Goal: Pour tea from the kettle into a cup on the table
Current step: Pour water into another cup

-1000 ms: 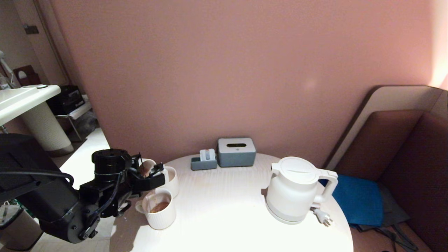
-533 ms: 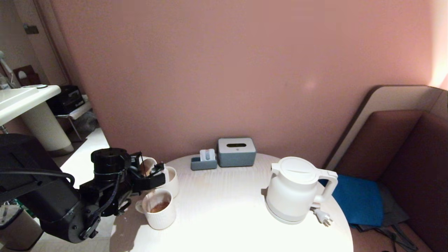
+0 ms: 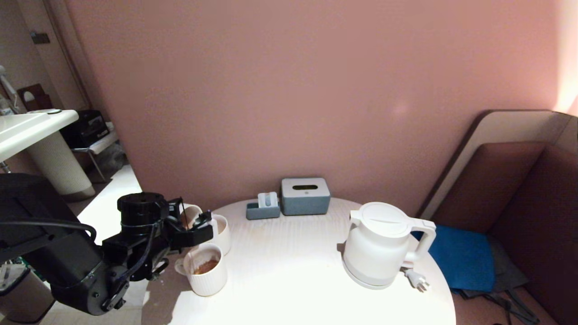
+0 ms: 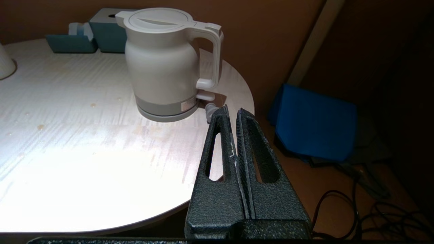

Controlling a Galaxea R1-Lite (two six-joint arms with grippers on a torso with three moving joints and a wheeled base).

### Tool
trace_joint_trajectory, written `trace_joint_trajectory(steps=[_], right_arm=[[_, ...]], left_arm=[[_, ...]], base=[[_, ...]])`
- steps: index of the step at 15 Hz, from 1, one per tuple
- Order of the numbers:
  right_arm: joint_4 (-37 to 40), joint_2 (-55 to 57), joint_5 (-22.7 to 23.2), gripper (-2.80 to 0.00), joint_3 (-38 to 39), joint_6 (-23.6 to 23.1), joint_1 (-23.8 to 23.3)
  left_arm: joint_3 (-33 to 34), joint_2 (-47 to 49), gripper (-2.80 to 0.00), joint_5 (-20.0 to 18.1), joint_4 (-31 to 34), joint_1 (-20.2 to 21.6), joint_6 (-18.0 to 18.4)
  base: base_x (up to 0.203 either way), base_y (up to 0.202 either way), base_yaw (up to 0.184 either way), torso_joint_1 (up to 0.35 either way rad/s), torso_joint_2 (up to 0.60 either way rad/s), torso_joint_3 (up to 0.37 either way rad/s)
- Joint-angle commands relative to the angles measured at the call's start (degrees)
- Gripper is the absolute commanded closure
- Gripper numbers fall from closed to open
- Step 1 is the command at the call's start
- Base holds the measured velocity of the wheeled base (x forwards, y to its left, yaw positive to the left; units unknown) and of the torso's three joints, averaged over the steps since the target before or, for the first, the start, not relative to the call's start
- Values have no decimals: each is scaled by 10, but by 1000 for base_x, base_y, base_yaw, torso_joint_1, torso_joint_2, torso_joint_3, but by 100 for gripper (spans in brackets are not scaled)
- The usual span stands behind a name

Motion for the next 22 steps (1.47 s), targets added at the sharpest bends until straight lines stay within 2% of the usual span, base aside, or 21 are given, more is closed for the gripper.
trace_joint_trajectory(steps=[1,2,7,13,15,22], right_arm=[[0,1,0,0,0,0,0],[0,1,0,0,0,0,0],[0,1,0,0,0,0,0],[0,1,0,0,0,0,0],[0,1,0,0,0,0,0],[0,1,0,0,0,0,0]], left_arm=[[7,3,0,1,-3,1,-17],[15,6,0,1,-3,2,-35],[26,29,0,-1,-3,14,-172],[8,57,0,-4,-3,15,-346],[-17,64,0,-2,-3,23,-363],[-93,83,0,-2,5,31,-350]], base=[[0,0,0,0,0,0],[0,0,0,0,0,0],[0,0,0,0,0,0],[0,0,0,0,0,0],[0,0,0,0,0,0],[0,0,0,0,0,0]])
